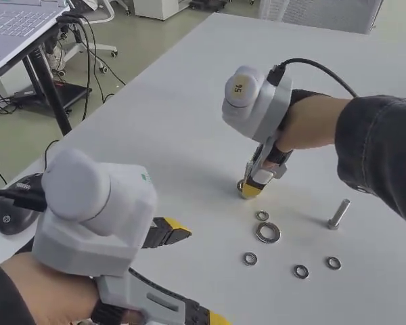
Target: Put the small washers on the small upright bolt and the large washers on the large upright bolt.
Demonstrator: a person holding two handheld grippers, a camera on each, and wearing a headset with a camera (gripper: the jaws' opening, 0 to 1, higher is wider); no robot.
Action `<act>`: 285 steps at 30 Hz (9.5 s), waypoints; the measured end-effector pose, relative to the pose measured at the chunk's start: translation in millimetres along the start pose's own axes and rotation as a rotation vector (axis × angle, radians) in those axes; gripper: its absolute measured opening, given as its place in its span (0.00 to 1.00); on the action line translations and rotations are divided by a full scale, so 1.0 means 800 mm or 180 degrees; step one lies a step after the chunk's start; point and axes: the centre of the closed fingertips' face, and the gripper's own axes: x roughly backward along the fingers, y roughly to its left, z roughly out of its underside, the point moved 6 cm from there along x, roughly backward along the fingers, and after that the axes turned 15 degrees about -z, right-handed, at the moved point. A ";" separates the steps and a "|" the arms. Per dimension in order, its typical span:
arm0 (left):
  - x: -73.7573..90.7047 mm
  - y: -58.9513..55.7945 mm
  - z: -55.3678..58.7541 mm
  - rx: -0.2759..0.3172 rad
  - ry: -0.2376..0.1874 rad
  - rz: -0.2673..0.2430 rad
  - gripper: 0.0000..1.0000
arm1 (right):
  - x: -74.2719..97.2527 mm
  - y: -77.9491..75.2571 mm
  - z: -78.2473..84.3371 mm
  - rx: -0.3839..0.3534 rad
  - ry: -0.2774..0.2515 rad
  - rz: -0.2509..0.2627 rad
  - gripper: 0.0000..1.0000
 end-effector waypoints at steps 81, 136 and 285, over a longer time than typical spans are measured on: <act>-0.011 0.002 -0.008 -0.0132 0.0012 0.0010 0.89 | 0.001 0.054 0.068 -0.0240 -0.0193 -0.0043 0.33; -0.003 0.013 -0.018 0.0005 -0.0251 -0.0156 0.89 | -0.026 0.063 0.059 -0.0255 -0.0092 0.0040 0.28; 0.000 0.019 -0.018 0.0030 -0.0261 -0.0164 0.89 | 0.109 0.035 -0.008 0.0142 -0.0176 0.0394 0.24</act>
